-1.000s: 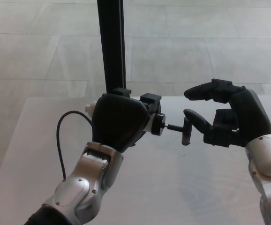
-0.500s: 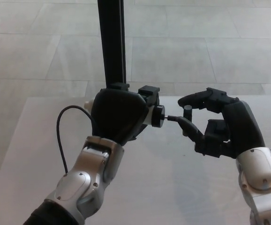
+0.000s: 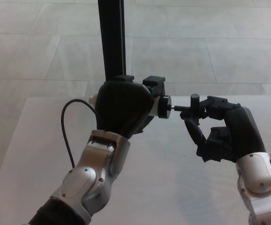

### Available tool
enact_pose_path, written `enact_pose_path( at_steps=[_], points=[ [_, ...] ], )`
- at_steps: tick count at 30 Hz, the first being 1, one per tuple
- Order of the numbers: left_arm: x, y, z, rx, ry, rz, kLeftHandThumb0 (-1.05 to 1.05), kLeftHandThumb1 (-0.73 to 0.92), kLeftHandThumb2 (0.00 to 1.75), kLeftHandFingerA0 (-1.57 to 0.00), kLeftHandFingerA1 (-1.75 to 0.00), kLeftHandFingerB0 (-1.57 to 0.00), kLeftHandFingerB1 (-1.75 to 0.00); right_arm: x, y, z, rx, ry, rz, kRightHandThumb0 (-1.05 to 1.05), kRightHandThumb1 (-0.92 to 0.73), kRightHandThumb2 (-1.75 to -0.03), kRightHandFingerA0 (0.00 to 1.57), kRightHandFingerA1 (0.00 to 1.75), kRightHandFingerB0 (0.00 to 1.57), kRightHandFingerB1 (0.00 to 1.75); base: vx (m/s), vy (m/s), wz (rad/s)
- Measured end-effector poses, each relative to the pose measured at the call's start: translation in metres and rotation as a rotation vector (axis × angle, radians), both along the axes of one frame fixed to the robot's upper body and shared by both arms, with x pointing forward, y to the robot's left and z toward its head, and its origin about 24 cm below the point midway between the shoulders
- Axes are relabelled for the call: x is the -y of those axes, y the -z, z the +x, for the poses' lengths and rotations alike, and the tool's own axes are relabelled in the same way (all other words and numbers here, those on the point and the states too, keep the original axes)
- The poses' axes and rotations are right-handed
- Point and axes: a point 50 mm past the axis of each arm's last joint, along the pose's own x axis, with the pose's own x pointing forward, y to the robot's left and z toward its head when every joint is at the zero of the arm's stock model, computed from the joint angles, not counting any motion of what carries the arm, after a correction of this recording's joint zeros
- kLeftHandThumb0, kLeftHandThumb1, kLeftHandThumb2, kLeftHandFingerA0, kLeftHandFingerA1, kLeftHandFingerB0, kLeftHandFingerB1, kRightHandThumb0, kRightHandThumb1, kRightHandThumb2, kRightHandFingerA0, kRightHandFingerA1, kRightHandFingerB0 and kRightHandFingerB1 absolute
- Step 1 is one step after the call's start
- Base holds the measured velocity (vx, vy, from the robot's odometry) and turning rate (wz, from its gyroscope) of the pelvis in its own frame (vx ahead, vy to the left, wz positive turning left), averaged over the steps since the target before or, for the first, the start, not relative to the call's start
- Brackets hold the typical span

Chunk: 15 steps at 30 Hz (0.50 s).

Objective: The robot uses its left hand to lift the air pump kept on the middle of the desk and use the right hand to pull out the handle

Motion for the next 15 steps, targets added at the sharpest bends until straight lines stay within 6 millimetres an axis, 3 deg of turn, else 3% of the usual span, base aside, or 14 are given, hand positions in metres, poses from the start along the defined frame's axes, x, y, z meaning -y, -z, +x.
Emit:
enact_pose_path(
  at_steps=[1,2,3,4,5,6,8,9,11,12,13,15],
  points=[
    [0.0005,-0.0004,-0.0003,-0.002,0.002,0.0,-0.28,0.75,0.63,-0.78,-1.69,-0.68,-1.37,0.0002,-0.0007,0.0008,0.006,0.001,-0.002,-0.24,-0.67,-0.85,0.95,1.75,0.8,1.24,0.0,0.0,0.0],
    [0.001,-0.0004,-0.0006,-0.003,0.004,-0.001,-0.37,0.55,0.94,-1.07,-1.32,-0.86,-1.14,0.0004,-0.0015,0.0013,0.011,0.002,-0.002,-0.24,-0.67,-0.85,0.93,1.75,0.8,1.28,0.0,0.0,0.0],
    [0.0015,-0.0005,-0.0009,-0.004,0.005,-0.002,-0.24,0.7,0.7,-0.78,-1.71,-0.69,-1.46,0.0005,-0.0028,0.0019,0.019,0.003,-0.003,-0.22,-0.67,-0.86,0.92,1.75,0.79,1.33,0.0,0.0,0.0],
    [0.0017,-0.0003,-0.001,-0.005,0.006,-0.002,-0.25,0.73,0.65,-0.77,-1.69,-0.71,-1.4,0.0005,-0.0038,0.0024,0.026,0.003,-0.004,-0.21,-0.65,-0.93,0.9,1.75,0.77,1.43,0.0,0.0,0.0],
    [0.0017,-0.0002,-0.001,-0.005,0.006,-0.002,-0.26,0.75,0.65,-0.78,-1.71,-0.71,-1.42,0.0006,-0.0042,0.0026,0.03,0.003,-0.005,-0.28,-0.57,-1.09,1.19,1.37,0.94,1.2,0.0,0.0,0.0],
    [0.0017,-0.0002,-0.0011,-0.005,0.006,-0.001,-0.26,0.75,0.66,-0.78,-1.63,-0.72,-1.29,0.0008,-0.0047,0.003,0.036,0.004,-0.007,-0.27,-0.56,-1.1,1.2,1.38,0.95,1.22,0.0,0.0,0.0],
    [0.0018,-0.0003,-0.0011,-0.005,0.006,-0.001,-0.32,0.74,0.68,-0.75,-1.56,-0.79,-1.2,0.001,-0.0049,0.0035,0.043,0.003,-0.009,-0.27,-0.56,-1.1,1.19,1.38,0.96,1.24,0.0,0.0,0.0],
    [0.0019,-0.0004,-0.0013,-0.007,0.007,0.0,-0.32,0.76,0.66,-0.73,-1.6,-0.76,-1.25,0.0011,-0.0047,0.0037,0.045,0.003,-0.011,-0.18,-0.6,-1.02,0.89,1.75,0.77,1.54,0.0,0.0,0.0],
    [0.0023,-0.0005,-0.0015,-0.011,0.007,-0.001,-0.3,0.73,0.66,-0.77,-1.58,-0.79,-1.21,0.001,-0.0047,0.0038,0.048,0.001,-0.013,-0.18,-0.58,-1.03,0.89,1.75,0.78,1.54,0.0,0.0,0.0],
    [0.0024,-0.0004,-0.0016,-0.011,0.008,0.0,-0.32,0.75,0.66,-0.78,-1.56,-0.78,-1.1,0.0009,-0.0048,0.0039,0.049,0.001,-0.014,-0.17,-0.58,-1.02,0.87,1.75,0.76,1.54,0.0,0.0,0.0],
    [0.0026,-0.0005,-0.0018,-0.012,0.007,-0.001,-0.31,0.74,0.7,-0.8,-1.56,-0.82,-1.2,0.0008,-0.0048,0.0041,0.05,0.0,-0.015,-0.17,-0.56,-1.04,0.86,1.75,0.76,1.54,0.0,0.0,0.0],
    [0.0028,-0.0001,-0.002,-0.013,0.008,0.0,-0.28,0.75,0.68,-0.79,-1.63,-0.74,-1.3,0.0005,-0.005,0.0048,0.053,0.001,-0.021,-0.17,-0.54,-1.05,0.87,1.75,0.77,1.53,0.0,0.0,0.0]
  ],
)
